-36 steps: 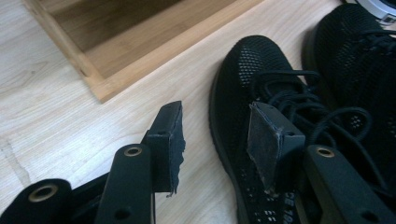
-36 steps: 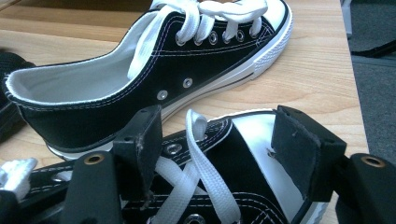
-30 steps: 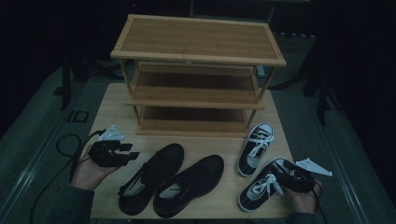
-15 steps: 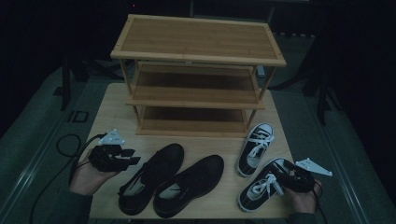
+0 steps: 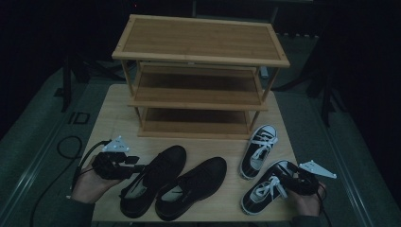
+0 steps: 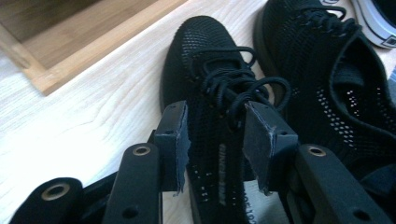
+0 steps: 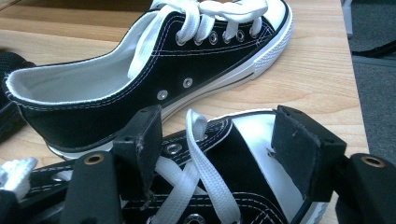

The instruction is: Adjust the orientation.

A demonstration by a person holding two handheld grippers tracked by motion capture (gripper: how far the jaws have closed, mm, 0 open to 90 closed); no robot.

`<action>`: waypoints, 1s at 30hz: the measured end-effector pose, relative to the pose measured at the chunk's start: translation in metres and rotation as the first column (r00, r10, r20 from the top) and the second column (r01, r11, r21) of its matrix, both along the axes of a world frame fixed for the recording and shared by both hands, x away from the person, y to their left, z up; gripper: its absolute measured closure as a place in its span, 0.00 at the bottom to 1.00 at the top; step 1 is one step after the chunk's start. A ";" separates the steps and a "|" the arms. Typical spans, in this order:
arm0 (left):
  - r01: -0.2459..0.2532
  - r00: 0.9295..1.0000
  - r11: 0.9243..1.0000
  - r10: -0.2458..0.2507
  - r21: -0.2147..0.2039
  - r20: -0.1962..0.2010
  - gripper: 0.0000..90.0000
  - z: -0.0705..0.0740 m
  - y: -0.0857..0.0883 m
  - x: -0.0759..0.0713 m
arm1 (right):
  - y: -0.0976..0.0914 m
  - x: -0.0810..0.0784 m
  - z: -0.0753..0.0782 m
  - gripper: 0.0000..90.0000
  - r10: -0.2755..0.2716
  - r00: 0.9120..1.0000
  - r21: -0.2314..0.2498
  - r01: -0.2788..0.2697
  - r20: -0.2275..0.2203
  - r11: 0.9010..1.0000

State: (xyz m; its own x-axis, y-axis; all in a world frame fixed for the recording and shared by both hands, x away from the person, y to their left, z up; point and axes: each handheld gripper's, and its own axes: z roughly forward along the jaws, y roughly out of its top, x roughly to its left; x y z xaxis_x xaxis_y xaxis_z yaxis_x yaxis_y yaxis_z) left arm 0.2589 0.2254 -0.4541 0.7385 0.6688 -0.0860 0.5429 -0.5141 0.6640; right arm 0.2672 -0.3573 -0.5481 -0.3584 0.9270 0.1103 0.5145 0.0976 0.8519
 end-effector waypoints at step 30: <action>0.006 1.000 0.973 0.001 0.231 -0.029 0.96 -0.024 -0.030 0.005 | 0.000 -0.001 0.001 0.37 0.012 1.000 -0.015 -0.012 0.009 1.000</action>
State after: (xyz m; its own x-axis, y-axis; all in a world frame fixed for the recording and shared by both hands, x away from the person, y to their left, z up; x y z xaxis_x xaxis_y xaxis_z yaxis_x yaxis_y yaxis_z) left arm 0.2642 0.1958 -0.4783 0.7395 0.6714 0.0493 0.5589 -0.6531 0.5109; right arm 0.2661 -0.3568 -0.5476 -0.3700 0.9244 0.0930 0.5057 0.1164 0.8548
